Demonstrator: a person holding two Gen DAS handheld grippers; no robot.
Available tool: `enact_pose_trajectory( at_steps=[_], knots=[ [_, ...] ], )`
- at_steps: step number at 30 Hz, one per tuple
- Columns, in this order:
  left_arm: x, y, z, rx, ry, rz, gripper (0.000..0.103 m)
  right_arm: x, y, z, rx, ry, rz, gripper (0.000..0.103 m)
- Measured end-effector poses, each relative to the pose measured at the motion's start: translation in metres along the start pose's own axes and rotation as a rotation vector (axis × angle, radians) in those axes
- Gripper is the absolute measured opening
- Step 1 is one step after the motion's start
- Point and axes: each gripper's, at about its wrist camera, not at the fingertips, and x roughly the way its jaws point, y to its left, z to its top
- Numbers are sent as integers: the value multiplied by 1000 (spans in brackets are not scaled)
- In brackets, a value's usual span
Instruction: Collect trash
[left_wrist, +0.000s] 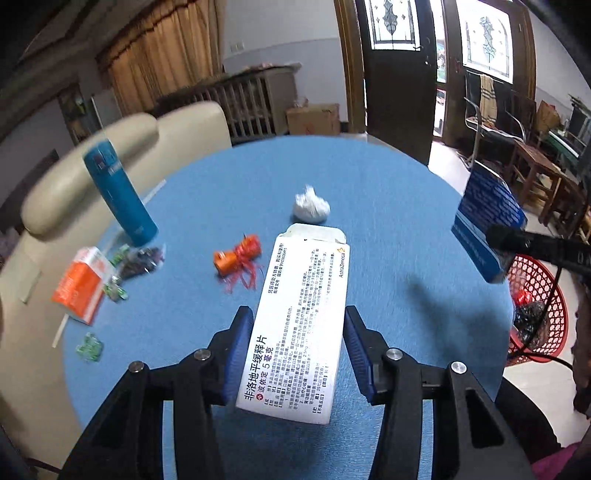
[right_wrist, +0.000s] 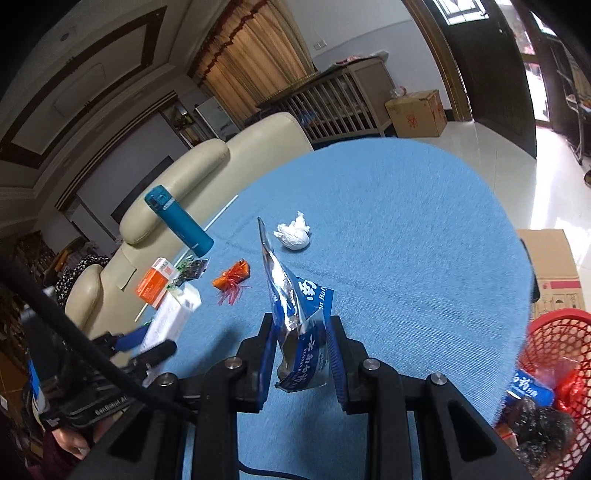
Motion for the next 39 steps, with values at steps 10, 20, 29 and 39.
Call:
enact_pose_trajectory(
  at_steps=[10,20,29,39],
  knots=[
    [-50,-27,12,30,-84,66,51,-54,17,-9,-72,-66,21,29],
    [-76,-47,18,44,-135,86,51,-102,26,-22,-132,-134,25,29],
    [-87,-62,22,64,-164,100,51,-130,24,-32,-162,-185,17,29],
    [-90,-82,25,85,-167,97,51,-149,11,-39,-121,-227,16,29]
  ],
)
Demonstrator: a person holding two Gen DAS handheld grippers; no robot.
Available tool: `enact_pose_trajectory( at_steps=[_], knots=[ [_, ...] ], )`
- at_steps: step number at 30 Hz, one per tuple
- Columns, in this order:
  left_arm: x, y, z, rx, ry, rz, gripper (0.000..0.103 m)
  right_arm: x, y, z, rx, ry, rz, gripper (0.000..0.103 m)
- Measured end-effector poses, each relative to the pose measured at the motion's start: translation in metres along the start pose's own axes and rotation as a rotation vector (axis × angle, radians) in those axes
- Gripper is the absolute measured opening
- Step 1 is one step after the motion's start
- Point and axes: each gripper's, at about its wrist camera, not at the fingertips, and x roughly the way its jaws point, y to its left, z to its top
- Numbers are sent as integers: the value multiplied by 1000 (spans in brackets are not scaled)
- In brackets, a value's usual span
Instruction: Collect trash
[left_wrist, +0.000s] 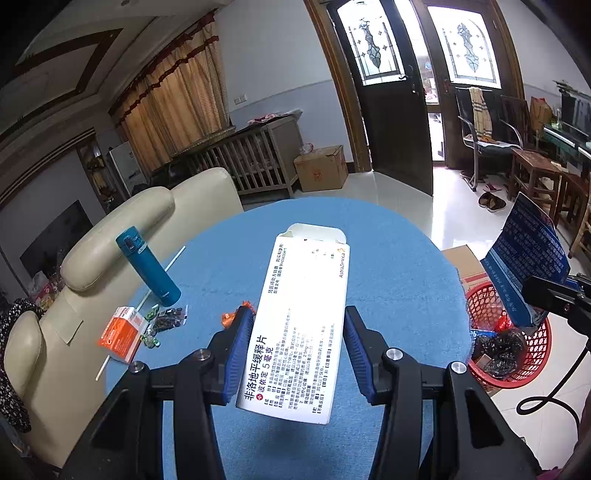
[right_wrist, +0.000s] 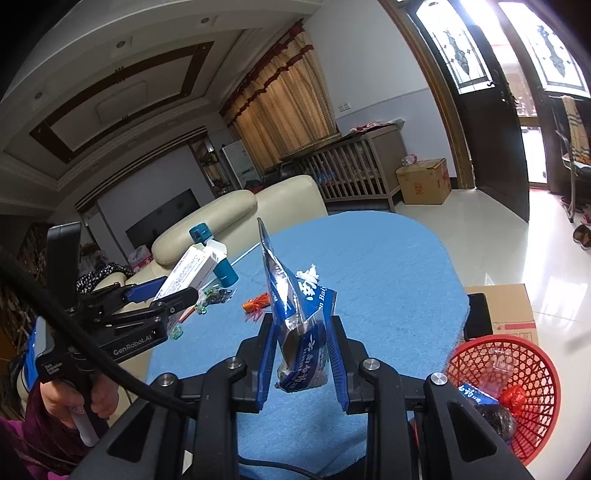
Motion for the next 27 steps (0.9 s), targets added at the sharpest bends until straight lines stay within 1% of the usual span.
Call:
enact_pose_trajectory(
  at_steps=[27],
  knots=[
    [6,-68,15,122,18,-55,52,-43,-52,-14,120,-46,-63,29]
  ],
)
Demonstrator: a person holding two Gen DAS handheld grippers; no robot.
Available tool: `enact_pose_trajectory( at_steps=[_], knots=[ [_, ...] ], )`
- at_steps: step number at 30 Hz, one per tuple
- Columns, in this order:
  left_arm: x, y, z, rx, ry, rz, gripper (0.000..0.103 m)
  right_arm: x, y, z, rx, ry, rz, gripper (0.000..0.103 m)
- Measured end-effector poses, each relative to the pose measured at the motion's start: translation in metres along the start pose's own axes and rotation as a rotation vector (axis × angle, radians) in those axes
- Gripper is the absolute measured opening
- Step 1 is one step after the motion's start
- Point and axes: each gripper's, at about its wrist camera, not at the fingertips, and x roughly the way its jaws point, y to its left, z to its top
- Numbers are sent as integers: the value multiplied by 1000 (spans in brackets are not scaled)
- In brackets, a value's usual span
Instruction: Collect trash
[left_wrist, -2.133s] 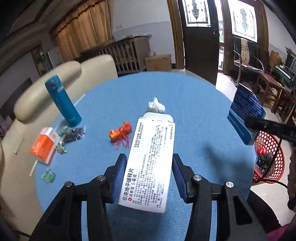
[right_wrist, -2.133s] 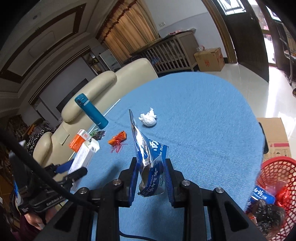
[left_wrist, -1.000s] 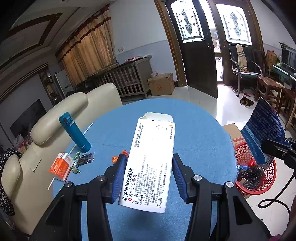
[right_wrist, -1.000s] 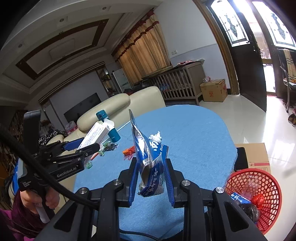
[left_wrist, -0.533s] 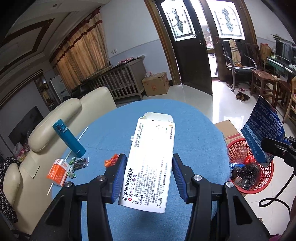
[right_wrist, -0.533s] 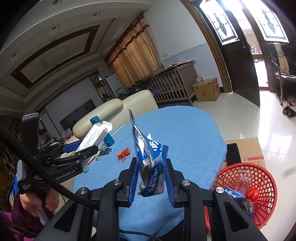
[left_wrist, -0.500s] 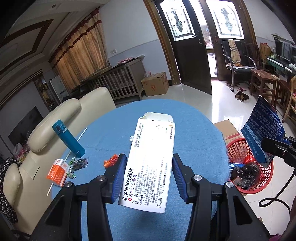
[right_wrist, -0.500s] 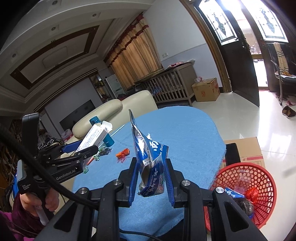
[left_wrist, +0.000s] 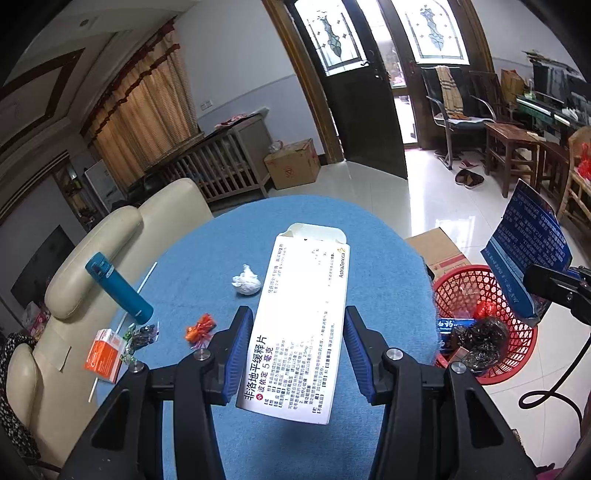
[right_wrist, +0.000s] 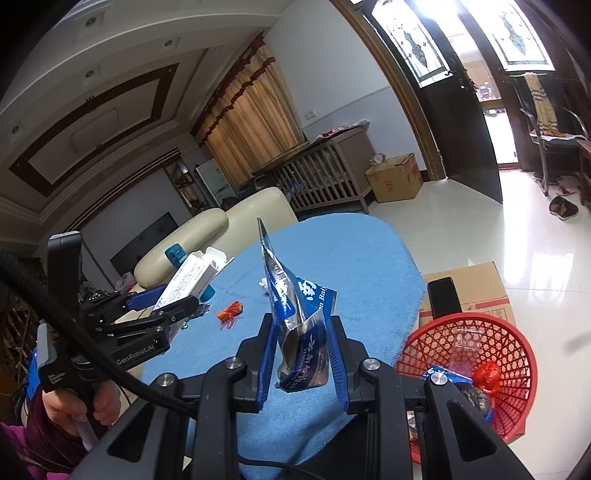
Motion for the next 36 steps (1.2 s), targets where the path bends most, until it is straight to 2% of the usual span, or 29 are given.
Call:
enact_pose_trajectory(
  at_steps=[20,36],
  knots=[
    [10,-50,12,107,17,-43,52,-30,-46,-6,113,-34,-47,29],
    [21,-81,14,171,61,-95,52,-44,-74,-15,204,-11,-65,29]
  ],
)
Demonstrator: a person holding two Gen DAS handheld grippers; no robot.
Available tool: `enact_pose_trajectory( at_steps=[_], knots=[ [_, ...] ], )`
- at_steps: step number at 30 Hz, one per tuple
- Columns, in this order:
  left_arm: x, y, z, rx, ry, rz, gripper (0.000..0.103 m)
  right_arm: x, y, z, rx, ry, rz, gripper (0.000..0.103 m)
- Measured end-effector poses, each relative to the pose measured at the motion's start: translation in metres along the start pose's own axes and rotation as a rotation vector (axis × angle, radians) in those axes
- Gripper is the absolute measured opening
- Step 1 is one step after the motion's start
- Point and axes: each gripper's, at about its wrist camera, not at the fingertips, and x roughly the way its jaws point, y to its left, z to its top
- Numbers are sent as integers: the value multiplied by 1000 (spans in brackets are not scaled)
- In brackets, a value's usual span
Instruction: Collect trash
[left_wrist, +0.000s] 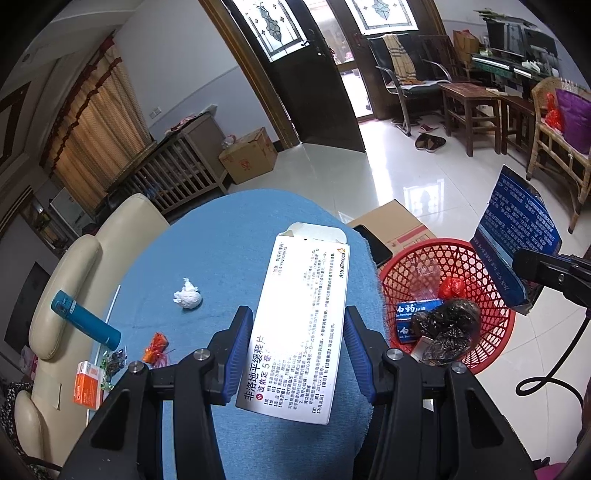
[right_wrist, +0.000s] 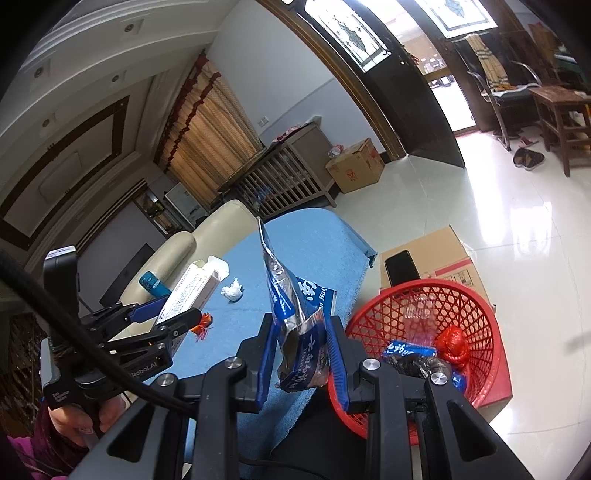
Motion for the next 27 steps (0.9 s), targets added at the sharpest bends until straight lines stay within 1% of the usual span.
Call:
enact_pose_trajectory(
  at_steps=[12,21,27],
  knots=[
    [9,-17,-3,27,36,-27,52,3,-18,-2,56,20,-1,29],
    [21,-26,-7,31,83,-90,52,5,-36,-7,98,33,-18,29],
    [24,-35,-7,48,96,-89,52,9,-45,-13,125,53,-26,29]
  ],
)
